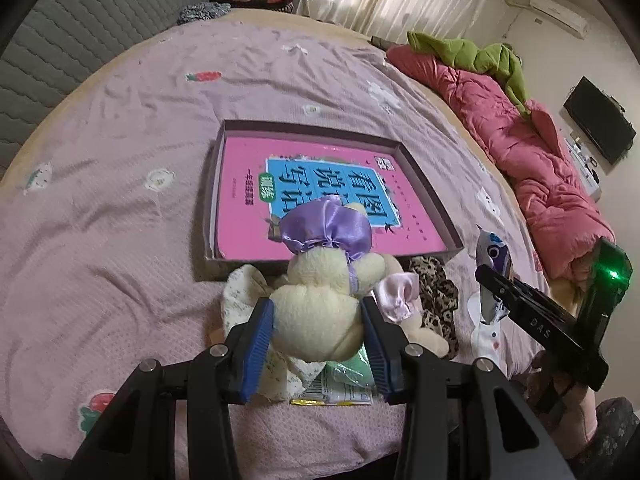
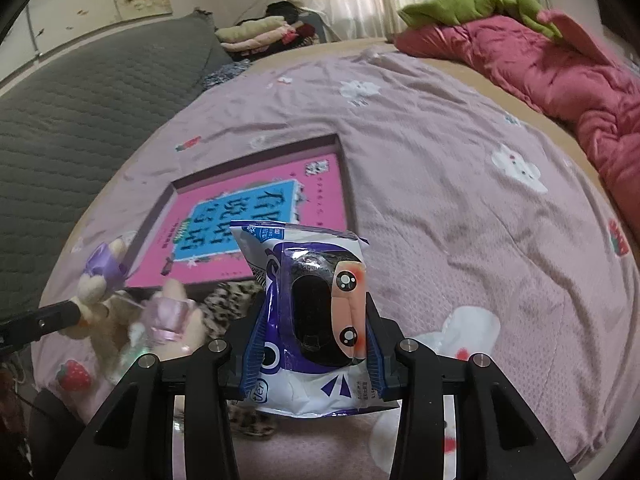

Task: Organize soft objects
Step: 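Lift the snack bag with the right gripper toward the box while the left gripper lifts the teddy bear, then set the teddy bear on the book with the left gripper while the right drops the bag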

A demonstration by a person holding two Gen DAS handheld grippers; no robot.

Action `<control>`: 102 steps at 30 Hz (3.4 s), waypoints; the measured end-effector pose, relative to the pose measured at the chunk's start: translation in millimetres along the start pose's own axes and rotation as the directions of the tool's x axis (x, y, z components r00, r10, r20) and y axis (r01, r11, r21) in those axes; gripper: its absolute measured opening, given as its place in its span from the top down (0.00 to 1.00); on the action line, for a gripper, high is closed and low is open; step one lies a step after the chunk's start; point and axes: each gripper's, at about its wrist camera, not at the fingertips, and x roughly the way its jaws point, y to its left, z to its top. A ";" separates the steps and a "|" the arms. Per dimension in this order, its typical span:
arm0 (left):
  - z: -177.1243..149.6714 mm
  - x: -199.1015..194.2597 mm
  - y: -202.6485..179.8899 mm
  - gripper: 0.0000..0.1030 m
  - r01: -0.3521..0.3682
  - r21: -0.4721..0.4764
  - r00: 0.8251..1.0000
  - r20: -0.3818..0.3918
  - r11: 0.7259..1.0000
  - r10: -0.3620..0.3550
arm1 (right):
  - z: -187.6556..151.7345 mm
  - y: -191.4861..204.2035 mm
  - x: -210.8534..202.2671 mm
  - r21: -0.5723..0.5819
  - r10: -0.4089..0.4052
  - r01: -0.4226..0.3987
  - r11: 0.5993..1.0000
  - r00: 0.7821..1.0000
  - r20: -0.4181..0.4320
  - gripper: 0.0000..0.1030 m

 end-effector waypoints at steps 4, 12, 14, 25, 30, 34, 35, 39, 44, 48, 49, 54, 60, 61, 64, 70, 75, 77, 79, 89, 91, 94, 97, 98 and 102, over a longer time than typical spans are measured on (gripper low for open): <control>0.8 -2.2 -1.3 0.57 -0.007 0.004 1.000 0.010 1.000 0.007 | 7.2 11.8 -2.0 -0.020 0.006 -0.006 1.000 1.000 0.004 0.57; 11.2 -0.1 -0.8 0.57 -0.018 0.014 0.999 0.028 1.000 0.017 | 24.2 34.1 -3.7 -0.076 0.004 -0.002 0.997 1.000 0.024 0.57; 14.2 2.6 -0.9 0.57 -0.019 0.009 0.999 0.031 1.000 0.019 | 28.5 35.7 -2.7 -0.078 0.009 -0.007 0.997 1.000 0.025 0.57; 39.8 14.7 -9.4 0.57 -0.033 0.024 0.999 0.044 0.999 0.032 | 54.2 41.5 9.4 -0.105 -0.010 0.014 0.994 0.999 0.037 0.57; 53.5 18.7 -8.2 0.57 -0.047 0.007 0.998 0.048 0.999 0.046 | 64.7 47.3 16.3 -0.117 -0.003 0.008 0.993 0.999 0.040 0.57; 63.0 21.7 -8.1 0.57 -0.061 0.012 0.997 0.055 0.998 0.061 | 73.1 53.9 20.8 -0.145 0.004 0.003 0.989 0.999 0.046 0.57; 64.6 22.1 -7.7 0.57 -0.063 0.008 0.996 0.058 0.998 0.063 | 75.3 54.5 21.8 -0.146 0.004 0.003 0.989 0.999 0.046 0.57; 71.9 25.3 -7.7 0.57 -0.072 0.007 0.995 0.063 0.997 0.072 | 84.4 54.6 26.4 -0.144 0.001 0.006 0.990 0.999 0.048 0.57; 80.2 30.4 -6.9 0.57 -0.081 -0.002 0.995 0.063 0.997 0.081 | 92.6 51.8 31.4 -0.148 -0.012 0.019 0.989 0.999 0.046 0.57; 89.6 34.6 -6.2 0.57 -0.095 -0.011 0.993 0.067 0.995 0.096 | 97.8 48.7 36.4 -0.149 -0.022 0.028 0.988 0.999 0.041 0.57; 92.2 36.0 -5.8 0.57 -0.098 -0.015 0.993 0.064 0.995 0.099 | 99.1 48.4 39.1 -0.153 -0.026 0.031 0.988 0.999 0.034 0.57; 101.4 43.2 -7.1 0.57 -0.134 -0.004 0.988 0.071 0.991 0.134 | 102.3 46.7 48.9 -0.152 -0.024 0.026 0.988 1.000 0.017 0.57; 101.9 55.7 -6.5 0.57 -0.164 0.008 0.985 0.056 0.986 0.163 | 103.3 45.5 64.2 -0.147 -0.015 0.014 0.989 1.000 -0.007 0.57; 102.6 59.1 -5.6 0.57 -0.167 0.011 0.985 0.050 0.986 0.167 | 103.3 45.3 67.1 -0.147 -0.016 0.014 0.989 1.000 -0.014 0.57; 104.8 66.4 -2.6 0.57 -0.188 0.011 0.981 0.044 0.982 0.188 | 103.0 44.2 74.5 -0.144 -0.017 0.013 0.989 0.999 -0.027 0.57; 105.6 79.5 3.3 0.57 -0.227 0.012 0.974 0.029 0.974 0.227 | 97.9 43.3 100.2 -0.178 -0.049 0.035 0.983 0.996 -0.078 0.57; 98.1 91.3 7.3 0.57 -0.248 0.008 0.969 0.003 0.969 0.248 | 88.4 41.1 119.6 -0.200 -0.086 0.060 0.978 0.989 -0.120 0.57; 93.5 96.1 9.5 0.57 -0.255 0.007 0.967 -0.008 0.967 0.255 | 85.2 40.5 123.6 -0.209 -0.096 0.068 0.976 0.987 -0.126 0.57; 90.4 100.6 12.3 0.57 -0.263 0.006 0.964 -0.022 0.965 0.264 | 81.1 39.8 126.8 -0.229 -0.121 0.088 0.969 0.984 -0.133 0.57; 82.0 110.8 13.6 0.57 -0.265 0.010 0.963 -0.056 0.964 0.265 | 66.7 24.8 141.1 -0.231 -0.178 0.133 0.964 0.967 -0.184 0.56; 80.5 112.7 14.0 0.57 -0.267 0.008 0.962 -0.062 0.964 0.267 | 66.0 22.8 141.2 -0.222 -0.179 0.136 0.965 0.966 -0.185 0.55; 78.6 113.9 14.1 0.57 -0.265 0.010 0.962 -0.065 0.964 0.266 | 64.2 19.7 141.6 -0.214 -0.185 0.143 0.966 0.964 -0.192 0.54; 76.8 115.3 13.3 0.57 -0.266 0.017 0.962 -0.065 0.964 0.266 | 63.0 18.1 139.6 -0.206 -0.179 0.140 0.968 0.966 -0.185 0.53; 76.7 115.5 13.8 0.57 -0.266 0.016 0.962 -0.066 0.964 0.267 | 62.7 18.0 139.6 -0.204 -0.179 0.140 0.969 0.966 -0.187 0.53; 75.8 115.5 14.1 0.57 -0.263 0.013 0.963 -0.065 0.965 0.263 | 60.3 17.1 135.9 -0.193 -0.162 0.125 0.973 0.969 -0.188 0.46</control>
